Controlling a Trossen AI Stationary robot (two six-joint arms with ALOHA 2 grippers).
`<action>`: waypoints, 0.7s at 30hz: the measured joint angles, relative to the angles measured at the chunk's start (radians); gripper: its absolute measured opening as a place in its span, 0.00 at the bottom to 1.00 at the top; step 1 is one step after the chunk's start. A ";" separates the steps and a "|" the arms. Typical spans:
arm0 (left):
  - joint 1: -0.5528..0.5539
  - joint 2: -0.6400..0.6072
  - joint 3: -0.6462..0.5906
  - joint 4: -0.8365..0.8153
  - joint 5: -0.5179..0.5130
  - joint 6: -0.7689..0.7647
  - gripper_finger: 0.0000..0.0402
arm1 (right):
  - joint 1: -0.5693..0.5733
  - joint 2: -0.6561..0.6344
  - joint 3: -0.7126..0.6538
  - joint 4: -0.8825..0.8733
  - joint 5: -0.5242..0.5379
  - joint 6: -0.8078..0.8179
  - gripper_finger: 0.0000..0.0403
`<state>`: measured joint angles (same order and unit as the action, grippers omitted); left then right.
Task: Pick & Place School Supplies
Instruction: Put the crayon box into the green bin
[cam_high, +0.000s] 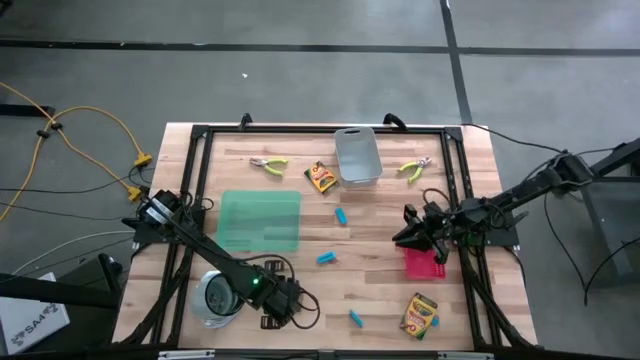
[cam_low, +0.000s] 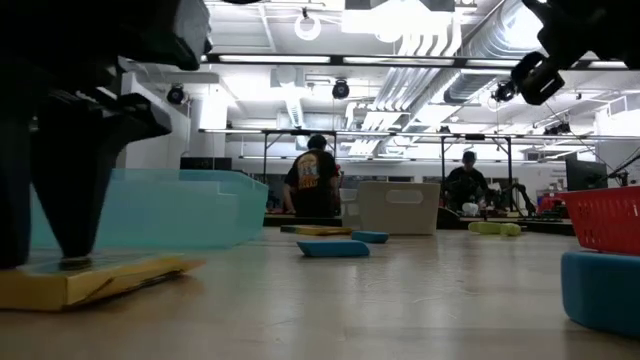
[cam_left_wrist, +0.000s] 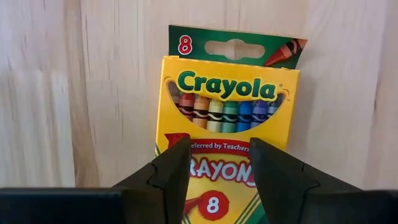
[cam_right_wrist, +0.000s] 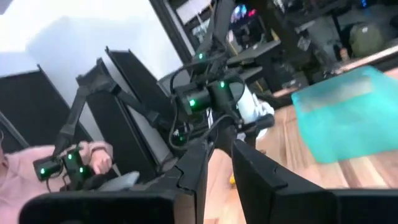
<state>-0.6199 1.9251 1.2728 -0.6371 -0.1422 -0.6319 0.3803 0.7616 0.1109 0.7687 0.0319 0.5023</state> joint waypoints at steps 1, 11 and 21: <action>0.004 0.000 0.000 0.002 0.001 0.006 0.40 | 0.007 0.028 0.017 0.004 0.000 0.000 0.16; 0.056 0.002 -0.001 0.052 -0.044 0.038 0.40 | 0.079 0.315 0.145 0.006 0.041 0.050 0.16; 0.107 0.006 -0.003 0.129 -0.101 0.061 0.40 | 0.092 0.564 0.207 0.057 0.054 0.228 0.16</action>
<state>-0.5132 1.9308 1.2701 -0.5083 -0.2428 -0.5713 0.4721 1.3252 0.3180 0.8257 0.0862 0.7300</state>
